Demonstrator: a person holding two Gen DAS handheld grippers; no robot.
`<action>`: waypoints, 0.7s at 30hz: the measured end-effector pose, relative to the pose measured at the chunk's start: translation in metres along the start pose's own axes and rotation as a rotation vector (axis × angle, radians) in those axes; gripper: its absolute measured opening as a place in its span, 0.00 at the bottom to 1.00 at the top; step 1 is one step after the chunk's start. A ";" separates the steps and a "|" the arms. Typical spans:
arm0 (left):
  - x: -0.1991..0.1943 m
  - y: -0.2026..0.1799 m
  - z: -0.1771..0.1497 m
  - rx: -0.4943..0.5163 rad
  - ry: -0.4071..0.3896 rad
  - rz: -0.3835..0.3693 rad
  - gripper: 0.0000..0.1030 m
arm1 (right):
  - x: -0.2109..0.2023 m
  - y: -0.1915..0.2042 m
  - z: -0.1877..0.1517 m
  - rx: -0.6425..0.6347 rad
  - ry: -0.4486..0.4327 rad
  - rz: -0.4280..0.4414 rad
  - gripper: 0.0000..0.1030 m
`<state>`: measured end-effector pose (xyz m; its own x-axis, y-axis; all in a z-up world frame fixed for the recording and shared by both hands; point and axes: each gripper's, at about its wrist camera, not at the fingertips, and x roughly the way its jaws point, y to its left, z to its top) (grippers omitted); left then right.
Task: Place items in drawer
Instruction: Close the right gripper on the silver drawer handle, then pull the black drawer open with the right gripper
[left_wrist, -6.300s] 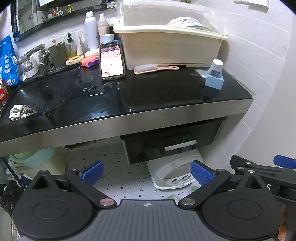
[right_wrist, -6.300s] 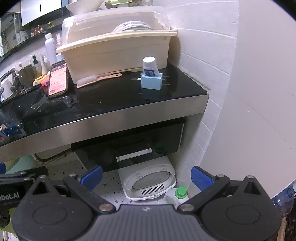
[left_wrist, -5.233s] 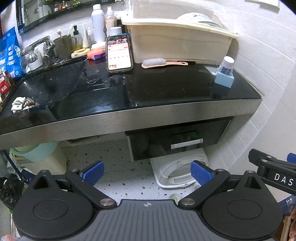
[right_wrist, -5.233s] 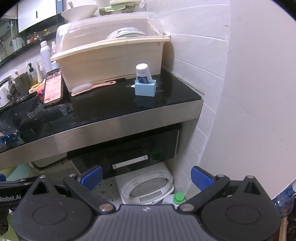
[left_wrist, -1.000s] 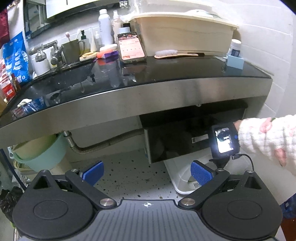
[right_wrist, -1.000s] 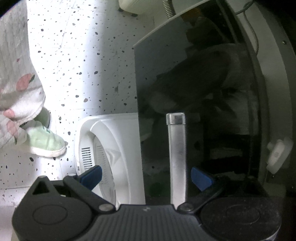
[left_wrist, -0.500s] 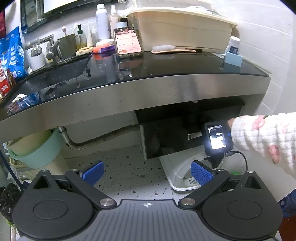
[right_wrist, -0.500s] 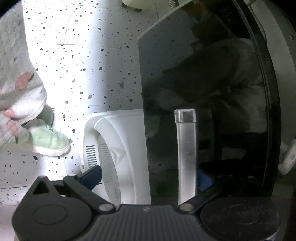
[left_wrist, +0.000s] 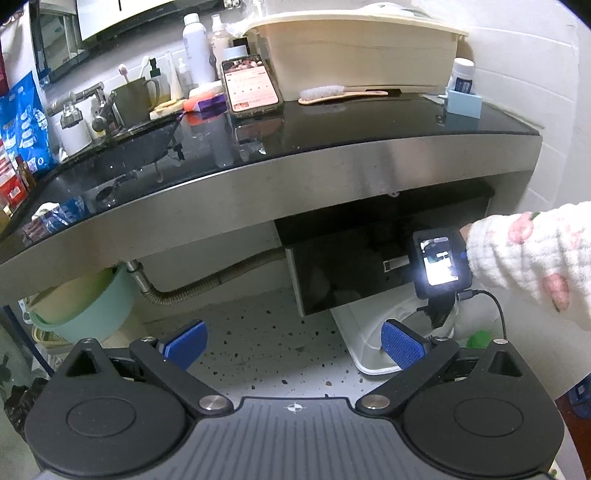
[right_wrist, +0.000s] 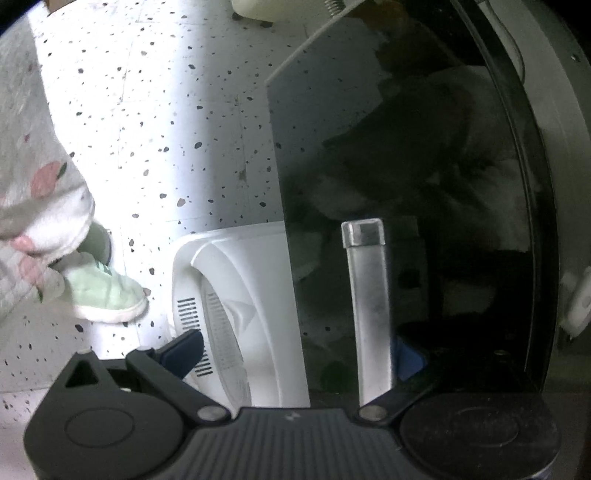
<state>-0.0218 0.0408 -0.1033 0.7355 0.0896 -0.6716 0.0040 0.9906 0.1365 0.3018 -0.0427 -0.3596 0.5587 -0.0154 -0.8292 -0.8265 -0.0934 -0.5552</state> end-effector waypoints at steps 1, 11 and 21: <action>0.000 0.000 0.000 0.002 0.003 0.000 0.99 | 0.000 0.001 0.000 -0.008 0.006 -0.002 1.00; 0.003 0.002 0.001 -0.009 0.008 -0.013 0.99 | -0.008 0.014 -0.006 -0.011 0.000 -0.001 1.00; -0.006 -0.003 -0.003 0.024 -0.031 0.004 0.99 | -0.011 0.032 -0.010 -0.022 0.007 -0.011 1.00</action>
<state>-0.0279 0.0380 -0.1017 0.7563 0.0895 -0.6481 0.0174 0.9875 0.1567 0.2700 -0.0553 -0.3676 0.5680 -0.0213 -0.8227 -0.8188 -0.1159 -0.5623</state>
